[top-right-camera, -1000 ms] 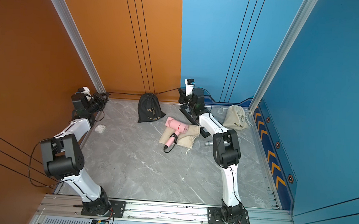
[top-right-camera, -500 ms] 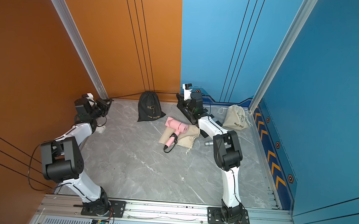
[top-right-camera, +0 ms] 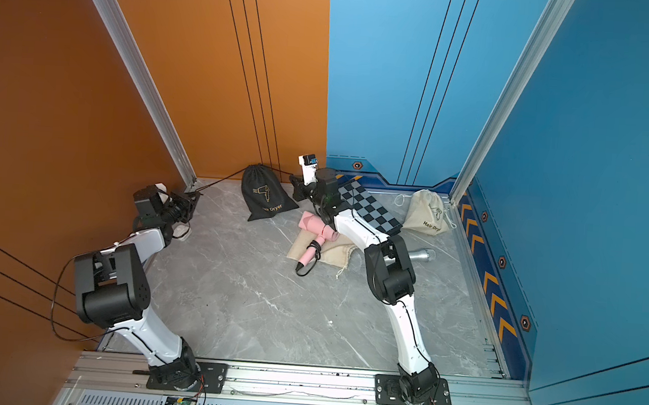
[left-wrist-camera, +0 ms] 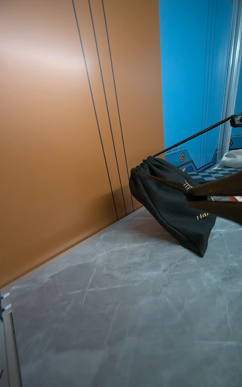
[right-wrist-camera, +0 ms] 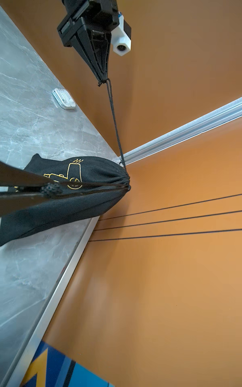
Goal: Pack away hair dryers
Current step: Place the drawstrings on both sides at the center of the board.
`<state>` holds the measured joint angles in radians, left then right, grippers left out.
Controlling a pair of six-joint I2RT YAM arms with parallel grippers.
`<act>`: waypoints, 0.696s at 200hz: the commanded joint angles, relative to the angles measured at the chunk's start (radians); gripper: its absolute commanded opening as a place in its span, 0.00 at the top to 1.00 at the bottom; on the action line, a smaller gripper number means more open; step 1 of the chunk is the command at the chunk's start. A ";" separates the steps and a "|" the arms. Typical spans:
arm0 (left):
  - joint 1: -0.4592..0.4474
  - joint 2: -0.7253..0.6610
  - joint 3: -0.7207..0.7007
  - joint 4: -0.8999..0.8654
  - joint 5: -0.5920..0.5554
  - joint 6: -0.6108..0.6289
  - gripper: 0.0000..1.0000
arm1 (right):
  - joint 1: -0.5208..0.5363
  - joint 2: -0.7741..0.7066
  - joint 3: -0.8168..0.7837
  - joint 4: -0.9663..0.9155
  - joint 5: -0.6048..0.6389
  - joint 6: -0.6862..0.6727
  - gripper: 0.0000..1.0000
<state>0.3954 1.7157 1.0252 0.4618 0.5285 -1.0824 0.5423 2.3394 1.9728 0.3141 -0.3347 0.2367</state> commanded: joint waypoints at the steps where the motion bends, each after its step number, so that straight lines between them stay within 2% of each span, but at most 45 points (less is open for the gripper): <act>1: 0.019 -0.054 -0.034 -0.042 -0.005 0.034 1.00 | 0.004 0.050 0.080 -0.041 -0.009 0.046 0.95; 91: 0.023 -0.021 -0.043 -0.064 -0.056 0.044 1.00 | 0.008 0.241 0.318 -0.034 0.001 0.176 0.94; 109: 0.026 -0.009 -0.036 -0.064 -0.077 0.046 1.00 | 0.004 0.273 0.360 -0.050 0.003 0.188 0.85; 117: 0.027 -0.007 -0.032 -0.064 -0.076 0.047 0.86 | 0.001 0.279 0.371 -0.054 0.002 0.191 0.75; 126: 0.028 -0.009 -0.025 -0.065 -0.079 0.054 0.61 | -0.003 0.275 0.372 -0.055 0.004 0.191 0.61; 139: 0.028 -0.032 -0.014 -0.094 -0.098 0.092 0.35 | -0.014 0.256 0.369 -0.075 0.009 0.187 0.40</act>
<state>0.4179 1.6962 0.9947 0.4072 0.4751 -1.0515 0.5491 2.6080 2.3074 0.2676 -0.3374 0.4107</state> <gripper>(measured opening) 0.425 0.459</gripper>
